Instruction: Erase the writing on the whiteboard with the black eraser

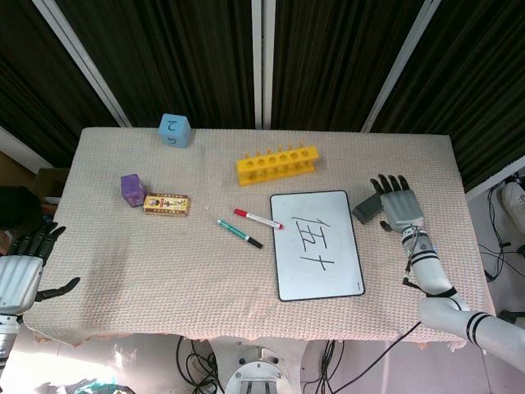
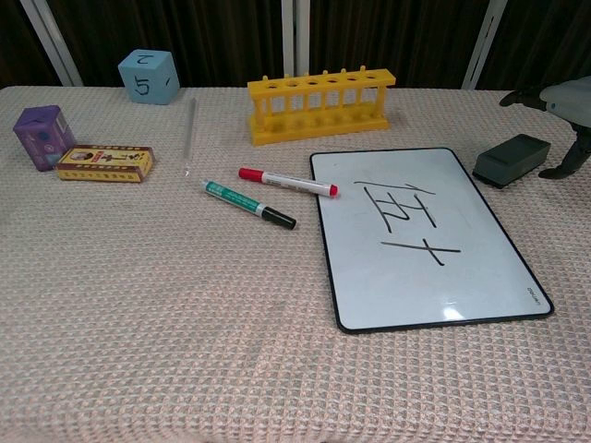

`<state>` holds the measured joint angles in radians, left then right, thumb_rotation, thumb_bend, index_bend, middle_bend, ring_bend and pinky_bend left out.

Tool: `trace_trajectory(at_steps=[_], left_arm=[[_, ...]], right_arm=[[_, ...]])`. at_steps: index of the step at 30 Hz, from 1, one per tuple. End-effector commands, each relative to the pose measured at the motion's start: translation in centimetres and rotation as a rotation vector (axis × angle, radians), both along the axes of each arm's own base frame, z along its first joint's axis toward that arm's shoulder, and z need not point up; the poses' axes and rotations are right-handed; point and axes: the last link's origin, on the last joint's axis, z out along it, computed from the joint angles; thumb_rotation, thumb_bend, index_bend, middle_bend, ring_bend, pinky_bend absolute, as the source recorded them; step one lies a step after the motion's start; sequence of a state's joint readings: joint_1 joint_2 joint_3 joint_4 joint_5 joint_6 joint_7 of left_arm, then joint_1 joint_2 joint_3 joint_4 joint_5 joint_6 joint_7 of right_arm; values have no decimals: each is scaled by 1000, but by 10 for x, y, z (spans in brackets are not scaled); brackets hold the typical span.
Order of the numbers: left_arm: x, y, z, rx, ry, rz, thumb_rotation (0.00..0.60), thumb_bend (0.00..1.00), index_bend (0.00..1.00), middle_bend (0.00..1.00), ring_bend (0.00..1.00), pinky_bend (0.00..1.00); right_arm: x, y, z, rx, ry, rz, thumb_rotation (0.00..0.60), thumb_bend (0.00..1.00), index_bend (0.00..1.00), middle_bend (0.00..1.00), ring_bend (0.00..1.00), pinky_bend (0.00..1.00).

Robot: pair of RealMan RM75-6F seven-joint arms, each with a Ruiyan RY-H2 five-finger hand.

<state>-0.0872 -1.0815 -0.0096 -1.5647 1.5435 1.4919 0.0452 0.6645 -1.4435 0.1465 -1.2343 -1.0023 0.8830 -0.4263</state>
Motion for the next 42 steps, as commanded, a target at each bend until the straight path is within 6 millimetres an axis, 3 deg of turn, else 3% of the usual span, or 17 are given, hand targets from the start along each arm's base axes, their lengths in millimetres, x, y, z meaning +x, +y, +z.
trace_trajectory(at_steps=[1, 31, 42], left_arm=[[2, 0, 1, 4, 3, -3, 430, 134, 102, 93, 97, 169], [-2, 3, -6, 1, 13, 8, 435, 134, 105, 93, 98, 170], [-9, 3, 0, 10, 11, 27, 438, 134, 106, 93, 98, 170]], right_arm=[[0, 0, 1, -3, -3, 1, 600, 139, 0, 0, 0, 0], [-4, -1, -2, 15, 10, -18, 600, 180, 0, 0, 0, 0], [4, -8, -9, 34, 27, -12, 600, 190, 0, 0, 0, 0]])
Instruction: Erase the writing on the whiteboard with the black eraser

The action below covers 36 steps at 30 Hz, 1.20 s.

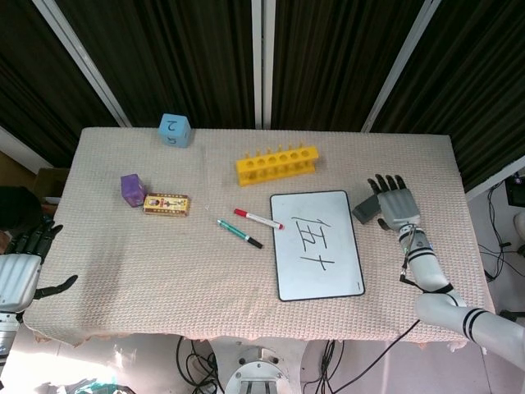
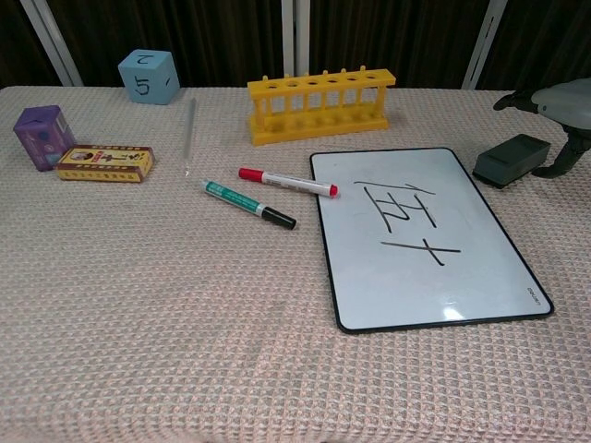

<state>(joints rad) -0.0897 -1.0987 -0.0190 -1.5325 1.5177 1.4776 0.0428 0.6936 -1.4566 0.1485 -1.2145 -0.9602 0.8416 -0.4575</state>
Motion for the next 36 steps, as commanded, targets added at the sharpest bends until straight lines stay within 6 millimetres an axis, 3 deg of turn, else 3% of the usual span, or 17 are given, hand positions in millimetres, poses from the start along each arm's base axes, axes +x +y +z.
trace_trajectory(at_steps=[1, 12, 19, 26, 36], left_arm=[[-1, -1, 1, -2, -1, 5, 438, 134, 106, 93, 98, 170], [-8, -5, 7, 1, -13, 21, 439, 135, 106, 93, 98, 170], [-8, -5, 8, 2, -11, 17, 438, 134, 106, 93, 98, 170], [-9, -5, 5, -7, -9, 22, 438, 134, 106, 93, 98, 170], [-7, -5, 4, -8, -12, 20, 440, 134, 106, 93, 98, 170]], right_arm=[[2, -1, -5, 15, 13, 0, 600, 190, 0, 0, 0, 0], [13, -5, -16, 18, 8, 17, 600, 206, 1, 68, 0, 42], [11, -4, -19, 28, 17, 4, 600, 210, 212, 243, 87, 129], [10, -3, -21, 44, 13, -18, 600, 209, 241, 253, 99, 134], [10, -1, -20, 38, 11, -12, 600, 210, 416, 380, 219, 227]])
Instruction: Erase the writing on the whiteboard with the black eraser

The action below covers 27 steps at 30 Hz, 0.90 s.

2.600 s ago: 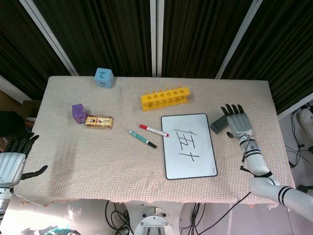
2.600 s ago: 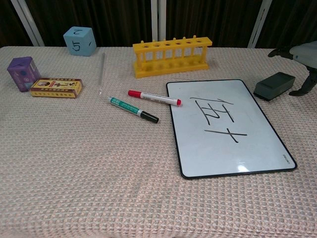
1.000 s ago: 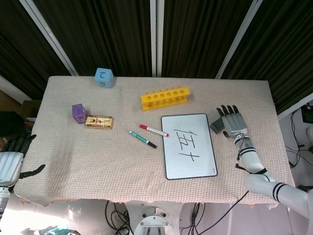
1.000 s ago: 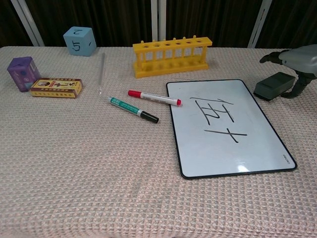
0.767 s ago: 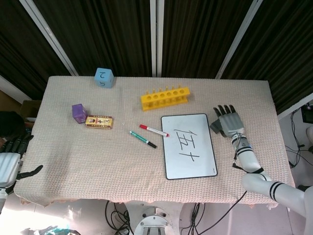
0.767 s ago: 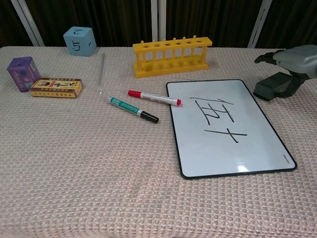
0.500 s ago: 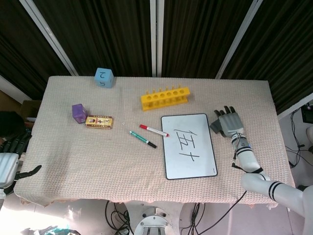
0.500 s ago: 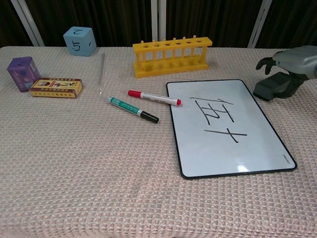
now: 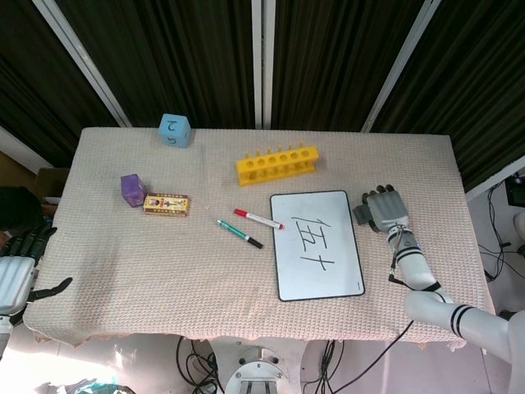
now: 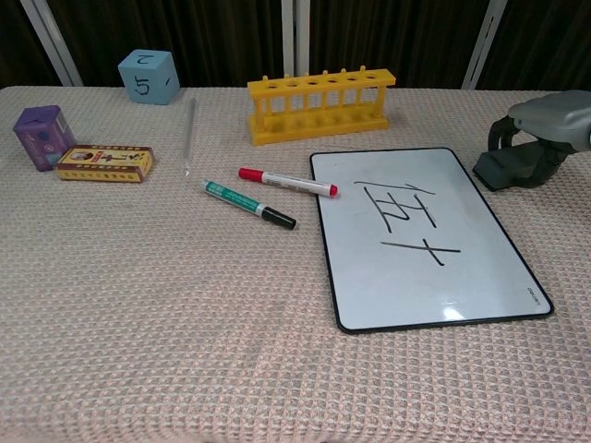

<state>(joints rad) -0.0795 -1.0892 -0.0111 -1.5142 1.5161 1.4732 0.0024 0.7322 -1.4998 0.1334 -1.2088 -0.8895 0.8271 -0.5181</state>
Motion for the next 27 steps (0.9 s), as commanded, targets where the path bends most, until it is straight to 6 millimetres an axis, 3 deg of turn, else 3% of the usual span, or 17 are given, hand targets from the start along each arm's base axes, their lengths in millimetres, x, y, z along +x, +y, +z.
trace_trajectory(at_steps=[1, 15, 21, 27], left_arm=[[0, 0, -1, -2, 0, 1, 438, 134, 106, 93, 97, 170], [1, 0, -3, -13, -12, 1, 441, 134, 107, 93, 98, 171], [1, 1, -4, -10, -15, 0, 441, 134, 107, 93, 98, 171], [3, 2, -6, -14, -9, -7, 445, 134, 107, 92, 98, 171]], right_arm=[[0, 0, 0, 0, -2, -3, 600, 209, 435, 393, 232, 243], [3, 1, 5, -29, -21, 37, 600, 223, 662, 541, 414, 455], [22, 6, 21, -58, -48, 142, 600, 227, 737, 596, 465, 503], [51, 27, 26, 13, -68, 258, 600, 246, 842, 661, 532, 563]])
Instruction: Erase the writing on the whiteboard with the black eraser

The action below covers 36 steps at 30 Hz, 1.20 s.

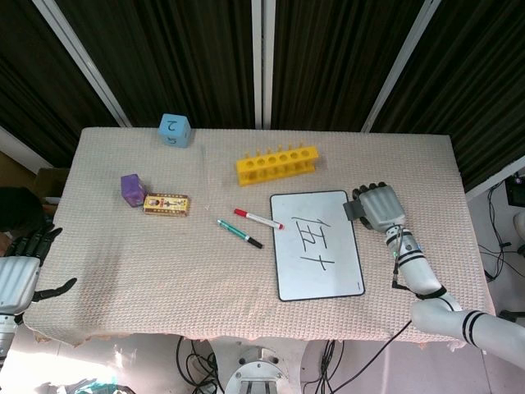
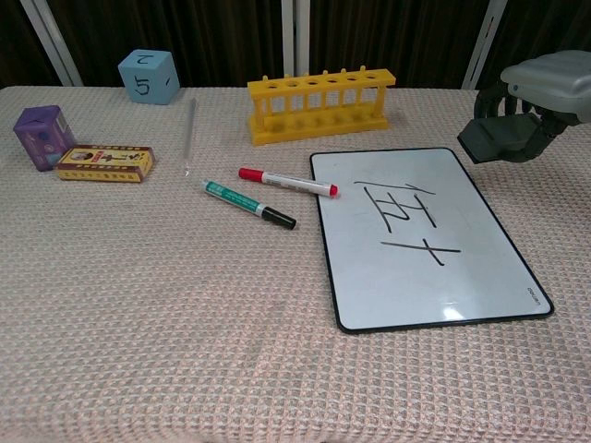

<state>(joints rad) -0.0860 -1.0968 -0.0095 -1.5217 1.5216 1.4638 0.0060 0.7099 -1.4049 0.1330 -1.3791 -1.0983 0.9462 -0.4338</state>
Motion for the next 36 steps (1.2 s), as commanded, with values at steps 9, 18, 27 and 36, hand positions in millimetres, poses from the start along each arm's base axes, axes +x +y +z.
trace_trajectory(at_steps=[9, 18, 27, 36], left_arm=[[0, 0, 0, 2, 10, 8, 452, 135, 108, 93, 98, 171], [1, 0, -1, -3, 5, 2, 461, 135, 109, 93, 98, 171], [-1, -1, 1, 5, 2, 4, 464, 135, 109, 93, 98, 171], [-3, -1, 2, 7, 1, 7, 465, 135, 109, 93, 98, 171]], right_arm=[[31, 62, -21, 197, 113, 206, 600, 364, 953, 726, 592, 635], [36, 89, -35, 266, 192, 260, 600, 364, 964, 732, 599, 648], [36, 99, -48, 312, 203, 256, 600, 365, 968, 733, 601, 667], [44, 90, -62, 279, 168, 260, 600, 373, 967, 736, 602, 667]])
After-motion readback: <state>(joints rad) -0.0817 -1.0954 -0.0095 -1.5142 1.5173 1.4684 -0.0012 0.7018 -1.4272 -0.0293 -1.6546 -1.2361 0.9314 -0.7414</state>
